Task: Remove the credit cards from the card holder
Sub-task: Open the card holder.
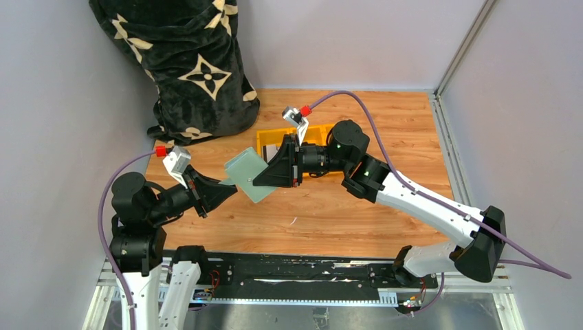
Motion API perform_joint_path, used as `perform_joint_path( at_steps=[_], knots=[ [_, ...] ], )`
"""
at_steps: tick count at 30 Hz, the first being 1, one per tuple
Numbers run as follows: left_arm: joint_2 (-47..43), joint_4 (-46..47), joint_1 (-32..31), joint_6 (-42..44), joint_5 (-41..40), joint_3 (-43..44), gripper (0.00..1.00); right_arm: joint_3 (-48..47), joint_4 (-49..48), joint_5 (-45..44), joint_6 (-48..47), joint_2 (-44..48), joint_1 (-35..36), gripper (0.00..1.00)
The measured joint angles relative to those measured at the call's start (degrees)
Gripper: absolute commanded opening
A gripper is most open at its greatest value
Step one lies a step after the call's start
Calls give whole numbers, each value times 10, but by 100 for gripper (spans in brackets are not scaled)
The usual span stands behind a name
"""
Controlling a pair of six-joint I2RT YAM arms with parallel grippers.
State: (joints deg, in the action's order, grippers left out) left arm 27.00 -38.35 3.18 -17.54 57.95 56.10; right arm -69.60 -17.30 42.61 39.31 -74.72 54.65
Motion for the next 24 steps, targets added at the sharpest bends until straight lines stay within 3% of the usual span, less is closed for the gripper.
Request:
perform_joint_path(
  at_steps=[3,5,9,13,24],
  knots=[
    [-1,-4,0,9,-1,2,0,5,-14,7,14,0,0,0],
    [-2,-4,0,13,-2,3,0,8,-23,9,20,0,0,6],
    [-2,-6,0,17,-3,8,0,9,-34,16,33,-1,0,44],
    [-3,-9,0,31,-18,16,0,13,-50,24,38,-1,-2,63],
    [5,-14,0,184,-90,39,0,29,11,-7,-12,-5,-3,73]
  ],
)
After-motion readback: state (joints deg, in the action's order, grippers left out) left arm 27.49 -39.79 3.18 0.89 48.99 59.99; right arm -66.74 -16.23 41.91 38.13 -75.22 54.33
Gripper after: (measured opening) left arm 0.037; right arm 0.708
